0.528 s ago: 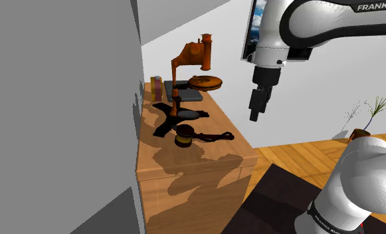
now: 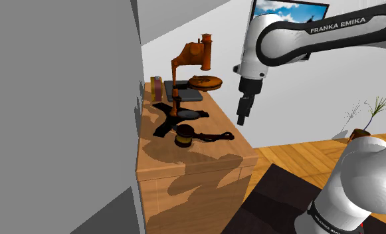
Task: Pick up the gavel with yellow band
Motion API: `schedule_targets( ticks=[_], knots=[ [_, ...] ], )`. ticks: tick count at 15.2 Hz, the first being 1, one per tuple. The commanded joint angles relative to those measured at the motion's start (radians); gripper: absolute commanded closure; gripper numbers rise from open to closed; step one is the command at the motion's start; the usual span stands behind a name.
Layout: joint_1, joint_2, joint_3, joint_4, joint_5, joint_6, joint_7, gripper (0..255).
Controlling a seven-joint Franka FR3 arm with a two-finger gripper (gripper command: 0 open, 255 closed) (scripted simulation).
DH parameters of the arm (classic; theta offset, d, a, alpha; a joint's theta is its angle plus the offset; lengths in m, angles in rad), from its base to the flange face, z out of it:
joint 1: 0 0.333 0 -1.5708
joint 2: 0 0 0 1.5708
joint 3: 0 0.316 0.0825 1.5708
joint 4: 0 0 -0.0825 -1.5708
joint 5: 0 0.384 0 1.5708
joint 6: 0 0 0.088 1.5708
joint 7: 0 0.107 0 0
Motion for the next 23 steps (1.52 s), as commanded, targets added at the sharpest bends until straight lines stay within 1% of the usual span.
schedule_targets(
  ticks=[1, 5, 9, 13, 17, 18, 23],
  knots=[
    [0.005, 0.069, -0.020, 0.001, -0.005, 0.076, -0.058, 0],
    [0.017, 0.214, -0.054, 0.034, -0.002, 0.200, -0.170, 0],
    [0.030, 0.369, -0.080, 0.094, 0.018, 0.306, -0.284, 0],
    [0.040, 0.528, -0.094, 0.178, 0.053, 0.388, -0.399, 0],
    [0.041, 0.686, -0.093, 0.284, 0.097, 0.447, -0.512, 0],
    [0.040, 0.708, -0.090, 0.301, 0.103, 0.453, -0.527, 0],
    [0.039, 0.750, -0.087, 0.282, 0.117, 0.514, -0.542, 0]
  ],
)
